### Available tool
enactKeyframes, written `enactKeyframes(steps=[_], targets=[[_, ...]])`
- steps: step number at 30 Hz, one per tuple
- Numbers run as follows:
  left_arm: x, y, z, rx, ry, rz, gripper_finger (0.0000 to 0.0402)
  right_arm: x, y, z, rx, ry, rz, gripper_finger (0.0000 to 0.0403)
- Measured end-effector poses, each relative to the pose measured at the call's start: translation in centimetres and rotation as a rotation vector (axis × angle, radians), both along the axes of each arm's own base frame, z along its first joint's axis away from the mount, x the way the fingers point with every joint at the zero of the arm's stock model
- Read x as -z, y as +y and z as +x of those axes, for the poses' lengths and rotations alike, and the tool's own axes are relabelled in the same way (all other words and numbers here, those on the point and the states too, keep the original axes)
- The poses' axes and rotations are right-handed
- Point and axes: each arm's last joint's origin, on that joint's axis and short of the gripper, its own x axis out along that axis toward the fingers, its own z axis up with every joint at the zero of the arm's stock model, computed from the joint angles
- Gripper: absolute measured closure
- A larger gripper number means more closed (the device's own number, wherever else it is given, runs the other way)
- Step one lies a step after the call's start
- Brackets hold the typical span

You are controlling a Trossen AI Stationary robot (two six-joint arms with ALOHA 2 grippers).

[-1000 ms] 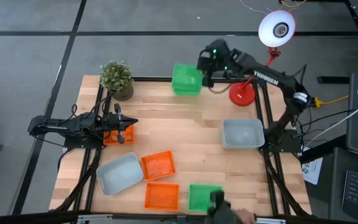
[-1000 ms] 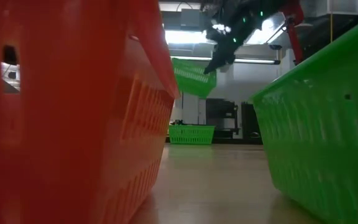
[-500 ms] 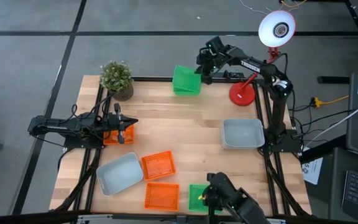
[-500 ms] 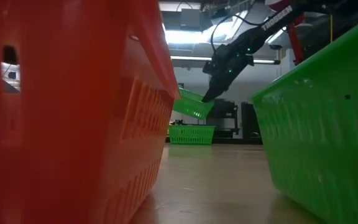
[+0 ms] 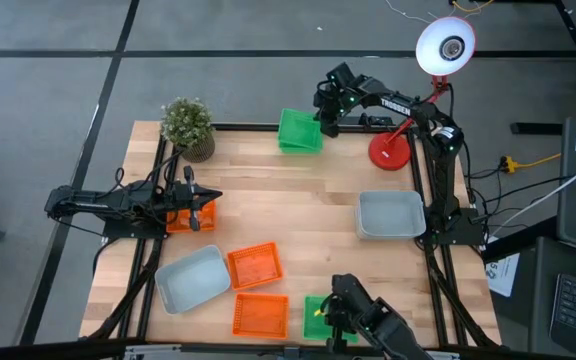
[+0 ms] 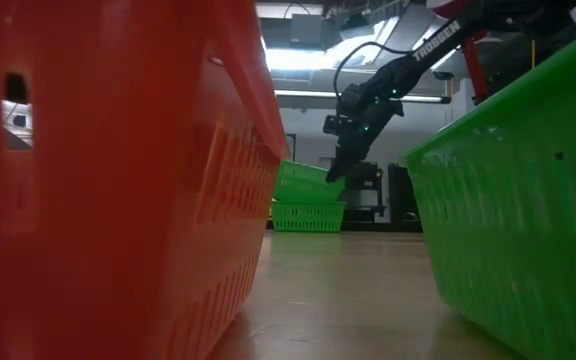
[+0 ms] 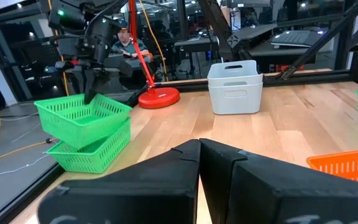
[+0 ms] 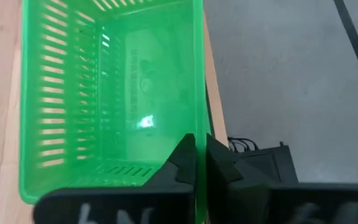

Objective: Stack baskets by color
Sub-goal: Stack the center green bin onto the top center green bin

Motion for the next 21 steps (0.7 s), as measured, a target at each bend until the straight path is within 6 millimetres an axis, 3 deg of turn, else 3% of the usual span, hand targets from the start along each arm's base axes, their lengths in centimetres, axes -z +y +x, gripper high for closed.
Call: enactKeyframes(steps=[16,21], targets=[[0.0,0.0,0.0,0.0,0.0,0.0,0.0401,0.2,0.1,-0.4,0.033,0.062,0.007,0.0336],[0.0,0.0,0.0,0.0,0.0,0.0,0.0401,-1.0,0.1,-0.2,0.029,0.057,0.021,0.032]])
